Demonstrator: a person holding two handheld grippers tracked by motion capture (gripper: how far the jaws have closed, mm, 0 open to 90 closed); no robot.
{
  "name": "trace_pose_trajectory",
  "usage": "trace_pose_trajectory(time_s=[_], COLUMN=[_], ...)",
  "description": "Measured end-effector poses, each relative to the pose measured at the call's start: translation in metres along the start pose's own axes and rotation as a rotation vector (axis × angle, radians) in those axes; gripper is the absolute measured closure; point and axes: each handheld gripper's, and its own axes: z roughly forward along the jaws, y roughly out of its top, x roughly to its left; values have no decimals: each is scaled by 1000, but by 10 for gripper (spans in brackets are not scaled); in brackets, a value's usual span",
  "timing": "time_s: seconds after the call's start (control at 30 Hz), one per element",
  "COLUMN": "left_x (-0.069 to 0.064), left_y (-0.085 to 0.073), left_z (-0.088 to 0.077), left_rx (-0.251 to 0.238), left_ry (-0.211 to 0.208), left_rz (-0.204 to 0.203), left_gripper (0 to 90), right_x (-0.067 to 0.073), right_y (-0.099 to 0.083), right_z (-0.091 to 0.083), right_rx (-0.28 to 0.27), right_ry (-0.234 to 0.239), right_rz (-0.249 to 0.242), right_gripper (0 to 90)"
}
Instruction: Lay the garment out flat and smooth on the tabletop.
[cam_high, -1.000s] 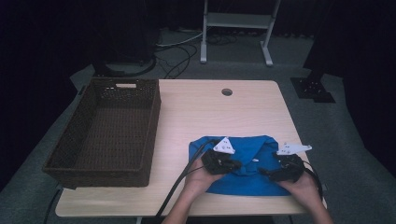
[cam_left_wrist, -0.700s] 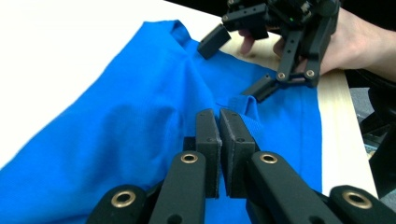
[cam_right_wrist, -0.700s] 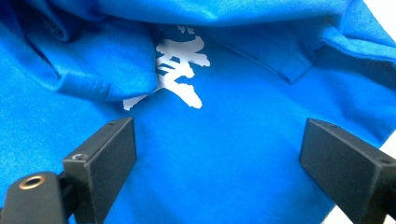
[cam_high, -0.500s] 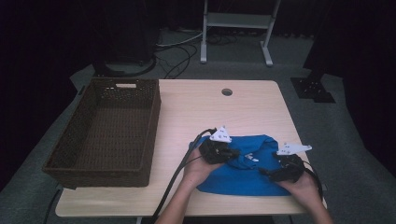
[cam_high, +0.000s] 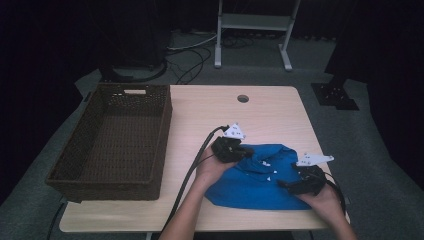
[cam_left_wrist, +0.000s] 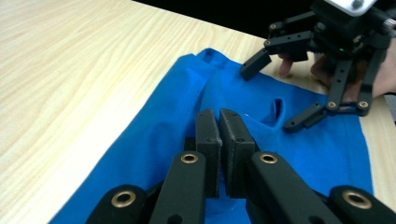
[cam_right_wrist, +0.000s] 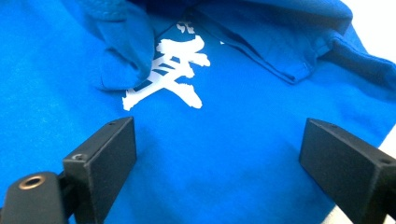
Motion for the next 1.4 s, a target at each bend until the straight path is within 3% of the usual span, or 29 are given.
trace_pose_trajectory(time_s=[0.3,0.93,1.4], left_x=[13,45,68], left_y=[9,19,29], left_z=[3,9,17], left_rx=[-3,-26,-8], left_ry=[16,19,43], left_rz=[8,-24,-30], left_gripper=[870,871,871], right_x=[0,0,0], right_y=[0,0,0], right_z=[0,0,0], right_rx=[-1,1,0], right_ry=[0,0,1], right_rz=[-3,-2,-2], right_gripper=[104,104,104])
